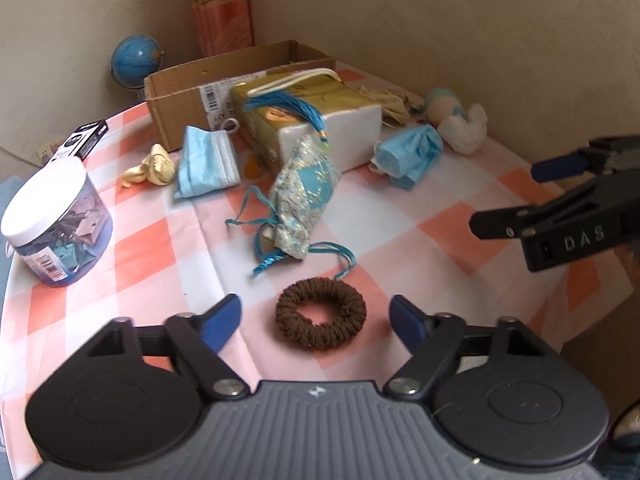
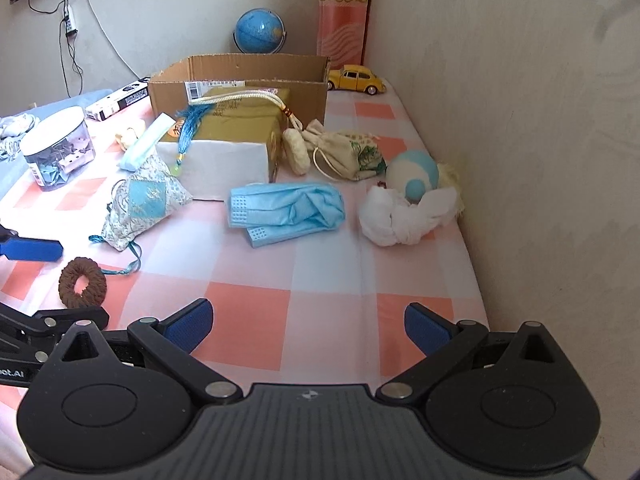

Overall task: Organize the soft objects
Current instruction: 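Grasp the brown scrunchie with the left gripper while the right gripper approaches the folded blue mask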

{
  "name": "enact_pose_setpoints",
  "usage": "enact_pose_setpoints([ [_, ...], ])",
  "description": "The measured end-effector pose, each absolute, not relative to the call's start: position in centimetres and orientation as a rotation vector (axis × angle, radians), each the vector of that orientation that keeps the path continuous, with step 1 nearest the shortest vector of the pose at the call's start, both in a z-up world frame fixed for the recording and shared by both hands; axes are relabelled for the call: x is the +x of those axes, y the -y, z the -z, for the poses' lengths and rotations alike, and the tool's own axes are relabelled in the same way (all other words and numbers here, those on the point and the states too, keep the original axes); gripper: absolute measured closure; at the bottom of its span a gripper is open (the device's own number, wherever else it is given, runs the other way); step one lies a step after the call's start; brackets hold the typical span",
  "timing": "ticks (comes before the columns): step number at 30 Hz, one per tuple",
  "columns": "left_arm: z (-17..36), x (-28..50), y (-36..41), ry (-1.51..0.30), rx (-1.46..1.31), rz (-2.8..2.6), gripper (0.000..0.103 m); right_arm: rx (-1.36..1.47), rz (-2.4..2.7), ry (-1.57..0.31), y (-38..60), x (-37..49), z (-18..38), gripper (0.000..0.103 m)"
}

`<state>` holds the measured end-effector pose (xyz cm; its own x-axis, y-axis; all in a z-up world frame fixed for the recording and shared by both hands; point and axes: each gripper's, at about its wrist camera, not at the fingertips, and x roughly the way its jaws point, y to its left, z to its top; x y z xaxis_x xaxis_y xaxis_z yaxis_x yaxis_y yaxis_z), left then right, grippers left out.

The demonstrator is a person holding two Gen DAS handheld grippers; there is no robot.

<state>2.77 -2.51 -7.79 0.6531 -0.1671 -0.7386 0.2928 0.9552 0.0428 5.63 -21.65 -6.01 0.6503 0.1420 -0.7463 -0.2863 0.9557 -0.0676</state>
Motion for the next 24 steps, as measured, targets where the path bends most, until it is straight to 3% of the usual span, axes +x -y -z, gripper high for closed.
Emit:
enact_pose_setpoints([
  [5,8.0,2.9,2.4,-0.818,0.144,0.275,0.041,-0.193,-0.255,-0.834,21.4,6.0,6.2,0.0],
  [7,8.0,3.0,2.1,-0.819,0.124,0.281,0.057,-0.197,-0.258,-0.837,21.3,6.2,6.3,0.0],
  [24,7.5,3.4,-1.6,-0.82,0.024,0.171,0.06,-0.249,-0.326,-0.783,19.1,9.5,5.9,0.0],
])
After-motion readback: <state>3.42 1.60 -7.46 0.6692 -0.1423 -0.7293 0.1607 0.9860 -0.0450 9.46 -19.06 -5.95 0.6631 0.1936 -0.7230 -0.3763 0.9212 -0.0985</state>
